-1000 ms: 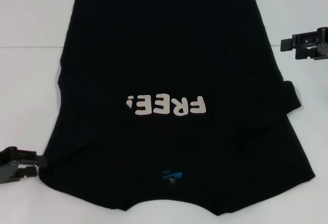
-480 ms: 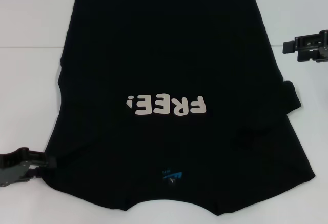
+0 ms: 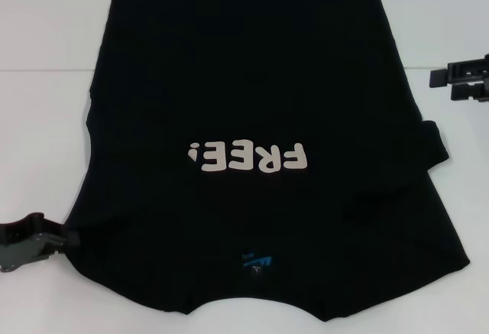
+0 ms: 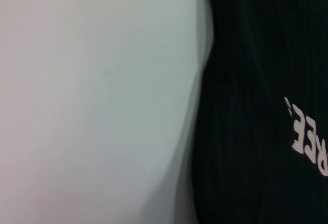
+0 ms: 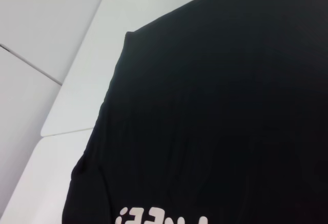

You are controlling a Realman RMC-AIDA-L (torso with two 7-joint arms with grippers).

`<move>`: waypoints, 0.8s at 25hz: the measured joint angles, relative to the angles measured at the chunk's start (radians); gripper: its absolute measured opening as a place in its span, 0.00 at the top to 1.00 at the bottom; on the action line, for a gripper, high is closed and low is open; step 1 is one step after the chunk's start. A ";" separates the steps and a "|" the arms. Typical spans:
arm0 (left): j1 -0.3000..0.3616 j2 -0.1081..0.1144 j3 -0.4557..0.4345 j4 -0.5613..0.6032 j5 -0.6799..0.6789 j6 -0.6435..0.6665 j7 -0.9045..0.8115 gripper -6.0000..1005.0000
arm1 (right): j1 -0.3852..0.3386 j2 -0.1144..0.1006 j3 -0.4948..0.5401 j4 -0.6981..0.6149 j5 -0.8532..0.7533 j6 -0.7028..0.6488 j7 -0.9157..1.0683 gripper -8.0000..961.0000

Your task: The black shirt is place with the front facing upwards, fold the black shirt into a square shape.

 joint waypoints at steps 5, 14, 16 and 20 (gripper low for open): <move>-0.007 0.001 0.000 -0.001 -0.044 0.042 0.064 0.81 | -0.012 -0.016 -0.006 0.012 -0.007 -0.006 -0.020 0.34; -0.017 0.009 -0.002 -0.002 -0.140 0.082 0.120 0.97 | -0.053 -0.069 -0.009 0.020 -0.219 -0.231 -0.019 0.35; -0.026 0.011 -0.002 -0.004 -0.141 0.074 0.119 0.97 | -0.061 -0.053 -0.011 0.018 -0.252 -0.241 -0.052 0.36; -0.043 0.015 -0.002 -0.006 -0.138 0.065 0.113 0.97 | -0.069 0.000 -0.021 0.015 -0.294 -0.221 -0.164 0.36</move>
